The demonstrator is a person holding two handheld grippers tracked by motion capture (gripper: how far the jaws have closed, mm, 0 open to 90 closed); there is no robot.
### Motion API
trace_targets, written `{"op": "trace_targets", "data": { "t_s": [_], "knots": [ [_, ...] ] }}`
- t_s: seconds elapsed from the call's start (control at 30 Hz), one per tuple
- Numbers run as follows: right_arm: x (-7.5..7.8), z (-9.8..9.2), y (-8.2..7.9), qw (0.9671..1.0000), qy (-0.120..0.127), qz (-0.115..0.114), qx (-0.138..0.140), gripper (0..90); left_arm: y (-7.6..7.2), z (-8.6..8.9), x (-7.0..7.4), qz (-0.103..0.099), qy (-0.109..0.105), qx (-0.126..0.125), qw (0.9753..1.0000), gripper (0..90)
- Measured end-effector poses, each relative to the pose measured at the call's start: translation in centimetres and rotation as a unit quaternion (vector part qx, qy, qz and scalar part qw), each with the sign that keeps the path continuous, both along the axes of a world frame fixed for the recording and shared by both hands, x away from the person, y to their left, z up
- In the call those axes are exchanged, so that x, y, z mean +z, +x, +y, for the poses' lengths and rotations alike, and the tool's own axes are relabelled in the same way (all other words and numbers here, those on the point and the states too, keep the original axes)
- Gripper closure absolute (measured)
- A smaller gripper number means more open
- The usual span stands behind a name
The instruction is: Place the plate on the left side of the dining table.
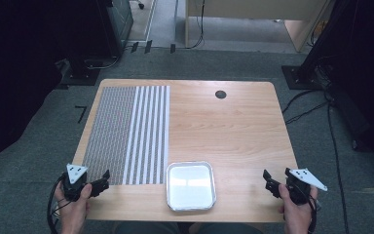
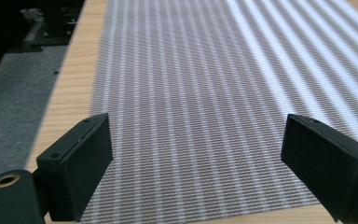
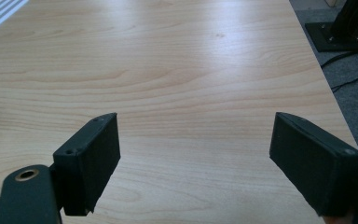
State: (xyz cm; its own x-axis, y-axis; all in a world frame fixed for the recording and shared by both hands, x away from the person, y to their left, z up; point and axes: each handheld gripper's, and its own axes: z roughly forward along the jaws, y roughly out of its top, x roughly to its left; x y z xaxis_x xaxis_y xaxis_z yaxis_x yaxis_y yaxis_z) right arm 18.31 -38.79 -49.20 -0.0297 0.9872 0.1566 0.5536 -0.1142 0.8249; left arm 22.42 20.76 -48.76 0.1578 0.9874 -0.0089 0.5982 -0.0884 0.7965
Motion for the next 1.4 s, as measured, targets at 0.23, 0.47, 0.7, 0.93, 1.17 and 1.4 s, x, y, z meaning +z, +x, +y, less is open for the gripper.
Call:
{"op": "trace_targets", "data": {
  "t_s": [0.23, 0.47, 0.7, 0.93, 1.17, 1.4],
  "knots": [
    [0.6, 1.3, 0.1, 0.9999, 0.004, -0.011, 0.011, 16.2, 0.3, -2.1, 0.3, 0.009, -0.012, -0.025, 0.9996, 8.8],
    [1.0, 2.7, 0.3, 0.9995, -0.001, -0.012, 0.029, 16.0, 0.7, -4.1, 0.7, 0.009, -0.012, -0.050, 0.9986, 8.8],
    [1.6, 4.0, 0.4, 0.9989, 0.006, -0.014, 0.044, 15.7, 1.0, -5.8, 1.2, 0.009, -0.024, -0.065, 0.9976, 8.8],
    [2.1, 4.7, 0.6, 0.9986, 0.014, -0.015, 0.050, 15.5, 1.3, -7.9, 1.7, 0.010, -0.034, -0.076, 0.9965, 8.8],
    [2.7, 5.8, 1.0, 0.9986, 0.016, -0.020, 0.047, 16.7, 1.5, -9.9, 1.8, 0.013, -0.040, -0.088, 0.9952, 8.9],
    [2.9, 7.4, 1.3, 0.9988, 0.013, -0.019, 0.044, 19.5, 1.3, -11.7, 2.1, 0.012, -0.049, -0.102, 0.9935, 8.9]
  ]
}}
